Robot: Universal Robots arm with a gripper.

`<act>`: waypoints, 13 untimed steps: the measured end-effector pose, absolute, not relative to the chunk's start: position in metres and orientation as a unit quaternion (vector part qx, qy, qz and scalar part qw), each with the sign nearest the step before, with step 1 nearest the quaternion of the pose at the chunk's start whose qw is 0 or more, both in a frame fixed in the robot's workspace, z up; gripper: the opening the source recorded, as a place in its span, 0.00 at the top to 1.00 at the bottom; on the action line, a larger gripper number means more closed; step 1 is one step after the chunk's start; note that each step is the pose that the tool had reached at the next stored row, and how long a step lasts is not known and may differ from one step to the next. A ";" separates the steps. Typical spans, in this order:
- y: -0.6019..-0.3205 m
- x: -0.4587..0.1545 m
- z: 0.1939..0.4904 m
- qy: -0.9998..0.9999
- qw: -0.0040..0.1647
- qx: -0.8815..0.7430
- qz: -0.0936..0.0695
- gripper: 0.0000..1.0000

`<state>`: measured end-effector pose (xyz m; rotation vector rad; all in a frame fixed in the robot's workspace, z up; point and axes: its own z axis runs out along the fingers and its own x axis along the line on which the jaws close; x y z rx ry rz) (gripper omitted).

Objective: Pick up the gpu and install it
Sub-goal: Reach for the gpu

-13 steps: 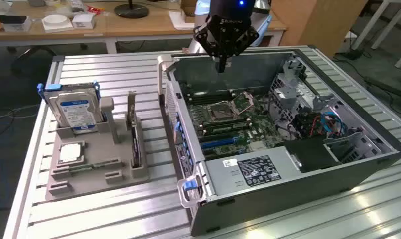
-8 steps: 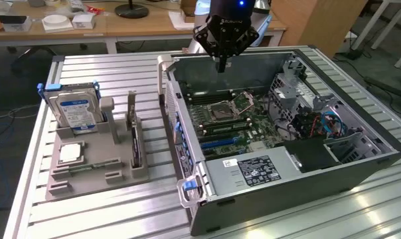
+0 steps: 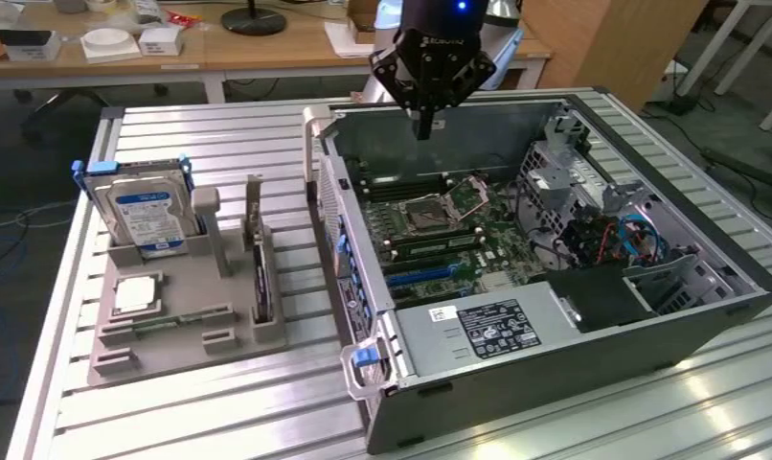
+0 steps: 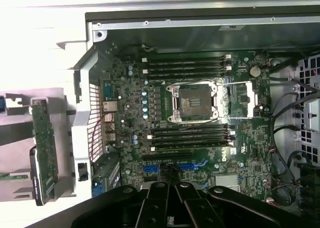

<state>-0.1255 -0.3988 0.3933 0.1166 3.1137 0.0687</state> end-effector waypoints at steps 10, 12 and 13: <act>-0.399 -0.136 0.393 0.999 0.013 0.037 0.022 0.90; -0.399 -0.139 0.393 0.999 0.012 0.037 0.022 0.90; -0.399 -0.140 0.393 0.999 0.012 0.037 0.022 0.90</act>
